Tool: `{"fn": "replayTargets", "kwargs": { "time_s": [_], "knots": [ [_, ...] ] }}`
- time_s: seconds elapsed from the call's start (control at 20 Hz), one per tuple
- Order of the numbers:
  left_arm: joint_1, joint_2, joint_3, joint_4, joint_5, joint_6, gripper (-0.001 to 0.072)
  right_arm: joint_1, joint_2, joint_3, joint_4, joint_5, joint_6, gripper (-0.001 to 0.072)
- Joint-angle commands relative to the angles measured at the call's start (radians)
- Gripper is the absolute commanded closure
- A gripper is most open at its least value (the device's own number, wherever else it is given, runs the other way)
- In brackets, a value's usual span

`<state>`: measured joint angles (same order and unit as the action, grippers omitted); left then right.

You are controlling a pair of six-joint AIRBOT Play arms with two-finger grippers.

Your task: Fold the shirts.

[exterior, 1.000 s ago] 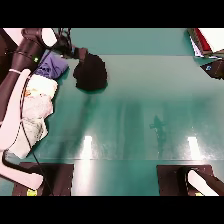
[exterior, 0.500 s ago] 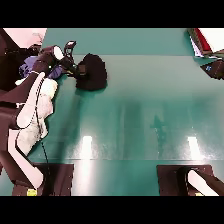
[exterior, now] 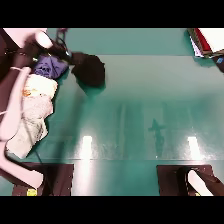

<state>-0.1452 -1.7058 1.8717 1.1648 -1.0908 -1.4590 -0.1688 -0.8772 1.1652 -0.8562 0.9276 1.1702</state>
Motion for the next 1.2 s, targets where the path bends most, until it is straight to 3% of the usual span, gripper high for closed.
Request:
{"fn": "replayTargets", "kwargs": {
  "time_s": [0.0,0.15,0.4,0.55,0.8,0.85,0.95,1.05,1.15],
  "knots": [
    [-0.001,0.27,0.0,-0.255,-0.081,0.201,0.0685,0.0,0.111,0.001,0.0,-0.125,0.0,0.0691],
    [-0.001,0.492,0.0,-0.408,-0.156,0.298,0.0685,0.0,0.171,0.001,0.0,-0.139,0.0,0.0692],
    [-0.001,0.655,0.0,-0.46,-0.242,0.315,0.0685,0.001,0.204,0.006,0.0,-0.122,0.001,0.0692],
    [-0.001,0.65,-0.06,-0.475,-0.248,0.315,0.0684,0.001,0.151,0.078,0.0,0.035,0.001,0.0692],
    [-0.001,0.649,-0.436,-0.491,-0.207,0.346,0.0683,0.001,-0.01,0.264,0.0,0.295,0.041,0.0692],
    [-0.001,0.649,-0.523,-0.484,-0.165,0.353,0.0635,0.001,-0.037,0.289,0.0,0.321,0.056,0.0692],
    [0.0,0.649,-0.646,-0.43,-0.065,0.344,0.0019,0.001,-0.081,0.322,0.0,0.359,0.076,0.0692],
    [0.0,0.649,-0.667,-0.284,-0.04,0.304,0.0045,0.001,-0.109,0.327,0.0,0.386,0.081,0.0691],
    [0.034,0.65,-0.647,-0.146,-0.117,0.272,0.0045,0.001,-0.12,0.316,0.0,0.403,0.081,0.0692]
  ]
}}
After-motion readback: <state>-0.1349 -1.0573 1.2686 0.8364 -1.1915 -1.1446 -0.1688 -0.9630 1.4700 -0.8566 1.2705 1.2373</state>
